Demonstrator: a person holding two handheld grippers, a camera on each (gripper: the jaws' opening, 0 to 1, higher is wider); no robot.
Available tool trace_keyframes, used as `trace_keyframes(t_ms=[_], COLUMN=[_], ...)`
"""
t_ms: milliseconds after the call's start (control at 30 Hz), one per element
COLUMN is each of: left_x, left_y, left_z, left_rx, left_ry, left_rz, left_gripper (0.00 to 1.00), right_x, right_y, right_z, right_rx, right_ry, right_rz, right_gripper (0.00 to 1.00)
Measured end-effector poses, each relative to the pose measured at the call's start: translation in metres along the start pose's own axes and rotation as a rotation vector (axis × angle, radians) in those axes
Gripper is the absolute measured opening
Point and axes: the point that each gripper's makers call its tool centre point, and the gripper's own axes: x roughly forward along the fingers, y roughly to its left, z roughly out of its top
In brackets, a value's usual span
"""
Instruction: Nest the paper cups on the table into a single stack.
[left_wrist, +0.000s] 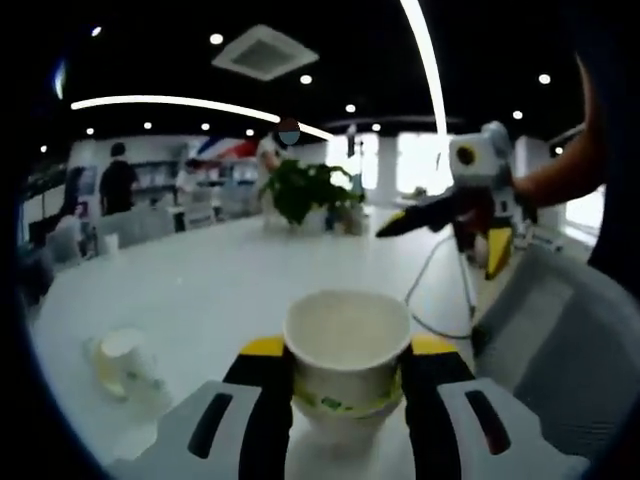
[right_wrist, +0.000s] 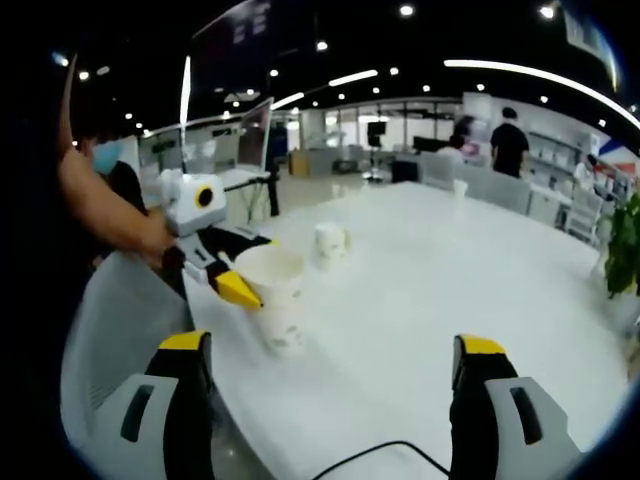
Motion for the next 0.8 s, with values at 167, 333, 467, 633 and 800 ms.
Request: trace_keyframes(t_ms=[167, 333, 467, 633, 800], left_x=[0.000, -0.002, -0.008, -0.020, -0.042], left_y=[0.003, 0.013, 0.022, 0.037, 0.057], left_z=[0.013, 0.031, 0.049, 0.057, 0.058], left_rx=[-0.013, -0.060, -0.047, -0.081, -0.077], left_ry=[-0.033, -0.070, -0.093, -0.070, -0.043], left_rz=[0.007, 0.041, 0.061, 0.094, 0.147], left_gripper=[0.53, 0.79, 0.90, 0.98, 0.98], right_x=[-0.001, -0.001, -0.001, -0.003, -0.005], right_y=[-0.001, -0.002, -0.006, -0.017, -0.029], right_z=[0.000, 0.002, 0.004, 0.012, 0.021], right_rx=[0.003, 0.003, 0.003, 0.005, 0.005], right_ry=[-0.004, -0.008, -0.017, -0.043, -0.066], right_rz=[-0.002, -0.004, -0.011, -0.036, -0.059], right_gripper=[0.99, 0.99, 0.99, 0.99, 0.99])
